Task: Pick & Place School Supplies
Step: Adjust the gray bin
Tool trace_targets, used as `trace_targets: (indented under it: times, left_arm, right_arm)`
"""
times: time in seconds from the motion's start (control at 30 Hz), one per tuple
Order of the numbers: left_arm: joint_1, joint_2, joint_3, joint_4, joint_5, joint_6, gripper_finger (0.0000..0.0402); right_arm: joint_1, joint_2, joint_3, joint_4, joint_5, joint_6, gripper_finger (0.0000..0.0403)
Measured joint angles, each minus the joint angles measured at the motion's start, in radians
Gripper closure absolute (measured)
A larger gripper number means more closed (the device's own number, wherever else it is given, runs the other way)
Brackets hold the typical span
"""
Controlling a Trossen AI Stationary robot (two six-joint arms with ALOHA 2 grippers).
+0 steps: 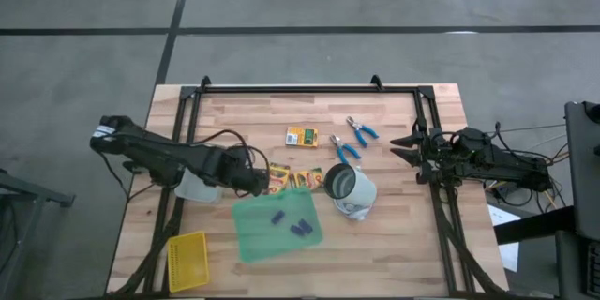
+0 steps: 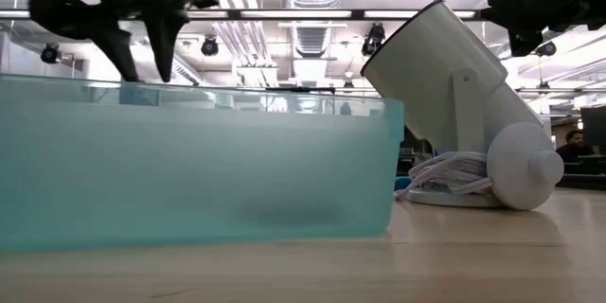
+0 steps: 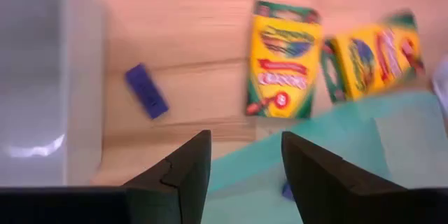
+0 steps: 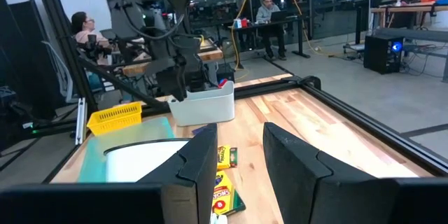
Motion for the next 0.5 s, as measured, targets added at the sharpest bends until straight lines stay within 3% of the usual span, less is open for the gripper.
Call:
trace_targets:
  times: [0.2, 0.5]
  left_arm:
    - [0.024, 0.001, -0.018, -0.036, -0.013, -0.144, 0.0223]
    - [0.13, 0.024, -0.046, -0.04, 0.021, -0.171, 0.0223]
  right_arm:
    - [0.0, 0.0, 0.0, 0.0, 0.0, 0.0, 0.0289]
    - [0.0, 0.0, 0.0, 0.0, 0.0, 0.0, 0.0289]
